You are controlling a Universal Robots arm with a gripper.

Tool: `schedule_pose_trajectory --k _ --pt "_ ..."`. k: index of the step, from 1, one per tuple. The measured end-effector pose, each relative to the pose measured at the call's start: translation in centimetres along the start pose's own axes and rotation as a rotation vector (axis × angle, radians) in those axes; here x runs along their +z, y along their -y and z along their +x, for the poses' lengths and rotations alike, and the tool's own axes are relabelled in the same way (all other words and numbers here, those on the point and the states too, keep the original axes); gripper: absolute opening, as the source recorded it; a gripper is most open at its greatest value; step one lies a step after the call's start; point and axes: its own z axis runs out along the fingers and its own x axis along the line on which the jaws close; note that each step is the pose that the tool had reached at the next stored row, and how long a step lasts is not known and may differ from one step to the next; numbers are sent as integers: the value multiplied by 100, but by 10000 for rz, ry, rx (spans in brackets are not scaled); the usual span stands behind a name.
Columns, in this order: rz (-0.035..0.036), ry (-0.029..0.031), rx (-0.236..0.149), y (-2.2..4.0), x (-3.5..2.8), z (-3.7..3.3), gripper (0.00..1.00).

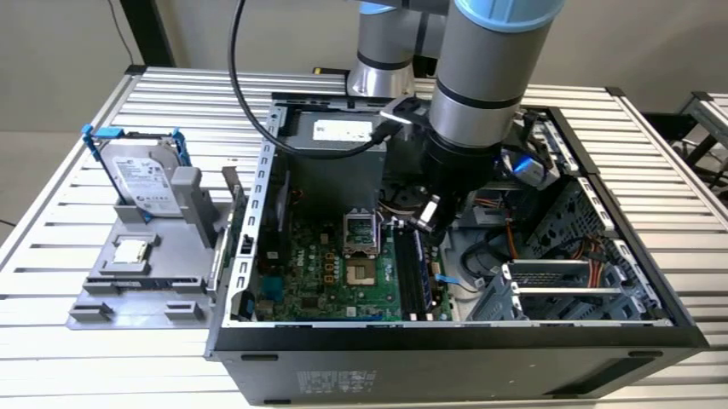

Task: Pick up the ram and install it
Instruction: 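Press down the ram until it locks into place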

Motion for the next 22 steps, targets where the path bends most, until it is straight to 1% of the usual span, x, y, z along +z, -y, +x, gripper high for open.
schedule_pose_trajectory --k 7,11,22 --pt "-5 61 -1114 -1 0 0 0" --pt "-11 94 -1688 -2 2 2 0" --pt "-21 160 -2917 -39 2 30 0"
